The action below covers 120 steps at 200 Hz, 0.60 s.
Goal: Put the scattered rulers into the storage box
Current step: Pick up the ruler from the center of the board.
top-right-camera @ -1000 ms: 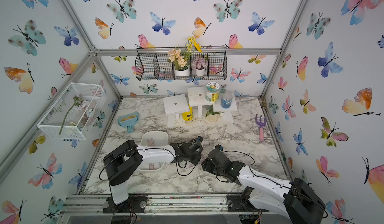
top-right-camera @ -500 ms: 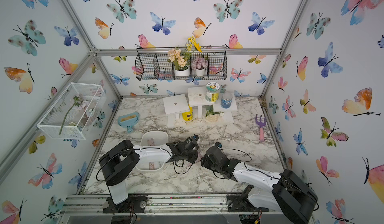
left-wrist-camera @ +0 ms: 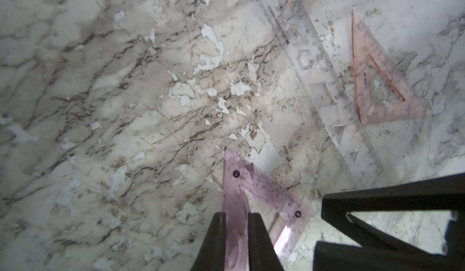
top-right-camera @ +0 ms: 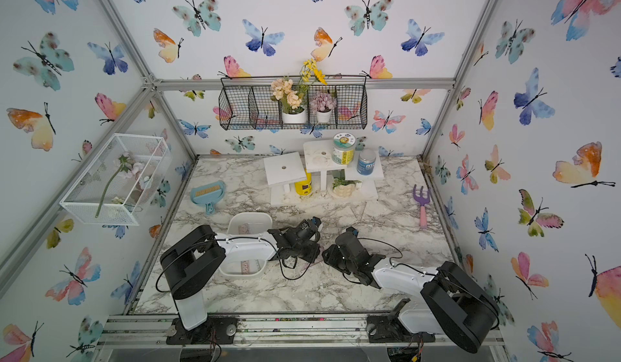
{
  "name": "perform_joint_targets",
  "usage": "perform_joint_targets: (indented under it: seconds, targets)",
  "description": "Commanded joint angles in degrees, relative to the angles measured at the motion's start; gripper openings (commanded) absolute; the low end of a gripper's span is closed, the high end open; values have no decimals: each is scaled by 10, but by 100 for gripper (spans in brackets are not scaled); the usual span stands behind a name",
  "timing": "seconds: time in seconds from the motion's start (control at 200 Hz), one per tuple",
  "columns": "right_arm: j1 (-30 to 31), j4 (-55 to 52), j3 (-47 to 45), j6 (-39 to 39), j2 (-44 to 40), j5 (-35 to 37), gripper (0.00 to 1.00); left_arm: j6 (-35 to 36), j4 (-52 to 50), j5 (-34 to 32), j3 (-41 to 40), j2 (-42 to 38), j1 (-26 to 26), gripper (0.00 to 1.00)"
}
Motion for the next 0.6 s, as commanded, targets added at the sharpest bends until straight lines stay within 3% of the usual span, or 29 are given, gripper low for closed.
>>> perform_joint_targets:
  seconds: [0.0, 0.345, 0.596]
  targets:
    - [-1, 27, -15, 7, 14, -22, 40, 5, -147, 4, -48, 67, 7, 15]
    - [-2, 69, -5, 8, 61, -30, 38, 7, -144, 11, -52, 70, 7, 14]
    - [-5, 81, 2, 6, 61, -29, 24, 7, -144, 13, -51, 71, 7, 14]
